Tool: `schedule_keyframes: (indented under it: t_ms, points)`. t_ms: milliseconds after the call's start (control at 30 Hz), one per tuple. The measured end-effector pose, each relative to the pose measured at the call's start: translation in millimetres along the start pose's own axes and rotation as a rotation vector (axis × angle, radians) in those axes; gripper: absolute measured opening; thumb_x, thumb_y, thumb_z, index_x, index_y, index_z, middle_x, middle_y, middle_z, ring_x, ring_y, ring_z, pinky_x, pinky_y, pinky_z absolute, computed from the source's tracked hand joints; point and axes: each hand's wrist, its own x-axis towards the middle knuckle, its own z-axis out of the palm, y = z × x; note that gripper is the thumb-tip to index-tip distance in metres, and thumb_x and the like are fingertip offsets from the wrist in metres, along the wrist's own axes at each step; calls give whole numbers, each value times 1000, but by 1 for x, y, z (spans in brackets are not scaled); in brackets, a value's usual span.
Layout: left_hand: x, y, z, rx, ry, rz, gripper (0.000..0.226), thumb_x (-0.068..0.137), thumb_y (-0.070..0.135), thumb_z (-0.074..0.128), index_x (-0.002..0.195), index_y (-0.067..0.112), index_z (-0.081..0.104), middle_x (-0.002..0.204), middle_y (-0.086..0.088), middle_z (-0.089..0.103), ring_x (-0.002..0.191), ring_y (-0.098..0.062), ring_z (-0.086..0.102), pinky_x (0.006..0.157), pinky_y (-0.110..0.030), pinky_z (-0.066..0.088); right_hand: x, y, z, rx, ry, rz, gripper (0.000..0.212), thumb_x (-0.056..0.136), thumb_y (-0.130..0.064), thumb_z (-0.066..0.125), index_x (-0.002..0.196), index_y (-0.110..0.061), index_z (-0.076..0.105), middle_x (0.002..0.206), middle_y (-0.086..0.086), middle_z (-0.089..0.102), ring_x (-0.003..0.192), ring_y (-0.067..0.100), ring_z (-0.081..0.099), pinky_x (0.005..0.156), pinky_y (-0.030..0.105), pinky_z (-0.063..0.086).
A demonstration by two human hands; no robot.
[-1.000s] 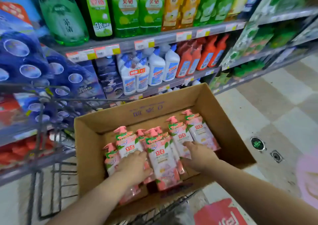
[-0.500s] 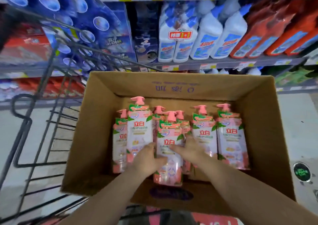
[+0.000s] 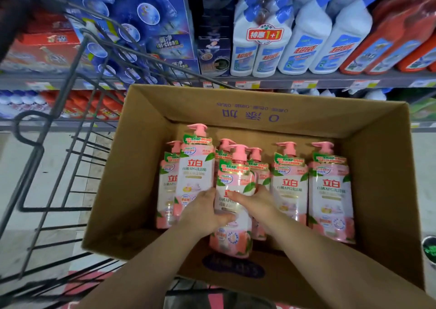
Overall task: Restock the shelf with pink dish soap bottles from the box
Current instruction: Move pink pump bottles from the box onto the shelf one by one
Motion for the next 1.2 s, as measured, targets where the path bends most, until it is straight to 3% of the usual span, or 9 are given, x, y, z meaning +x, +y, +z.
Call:
schedule_keyframes:
  t_ms: [167,300,400,533,633,700,800,1000,1200]
  points:
    - [-14,9,-7,-342,-63,-9,72,70,40,78,131,40,40,122,9,61,110,-14,61,94,-41,51,-25,-26,-20,93,-90,-77,26,73,-24,81,94,-25,66,85,-11,74,71,2,71,53,15,52]
    - [-32,27,-21,-689,-116,59,62,80,26,72,111,63,33,108,18,66,91,-4,69,66,-22,56,-47,-63,-31,93,-123,-114,37,75,-25,79,108,-14,65,101,5,74,87,19,73,74,33,59]
    - [-45,44,-34,-779,-58,123,62,83,20,70,122,53,35,103,13,71,89,-8,71,63,-21,56,-64,-91,-37,65,-133,-169,49,74,-28,80,116,-11,61,109,9,71,96,25,70,89,44,55]
    - [-67,67,-54,-821,34,215,52,85,16,67,121,43,42,99,8,74,87,-13,72,64,-25,57,-88,-123,-41,84,-151,-294,39,74,-26,80,106,-18,59,104,5,72,87,19,71,72,32,58]
    - [-91,80,-69,-813,134,285,58,85,12,67,132,29,39,111,-3,70,96,-21,70,79,-35,58,-108,-146,-38,56,-183,-372,38,74,-24,80,106,-17,61,101,3,73,86,18,72,75,32,58]
    - [-107,85,-78,-798,227,321,59,85,11,67,133,29,39,114,-3,69,100,-21,68,85,-39,56,-122,-160,-34,3,-231,-437,27,76,-23,78,101,-18,67,99,4,75,86,18,72,79,34,58]
    - [-133,87,-89,-853,307,372,55,85,6,65,129,29,42,112,-7,69,96,-21,70,74,-31,58,-143,-177,-25,-28,-282,-535,13,78,-21,76,89,-22,68,93,0,75,81,14,72,74,29,57]
    - [-185,75,-110,-882,536,395,51,85,5,64,131,19,45,113,-10,69,100,-27,68,84,-41,56,-186,-202,12,-70,-408,-660,10,78,-18,76,86,-20,69,95,4,75,83,17,71,75,30,57]
    - [-232,50,-132,-893,663,413,51,86,9,65,131,23,46,108,-5,72,93,-21,71,78,-35,58,-230,-217,55,-98,-510,-700,12,77,-18,76,87,-18,70,96,8,75,87,24,72,82,40,58]
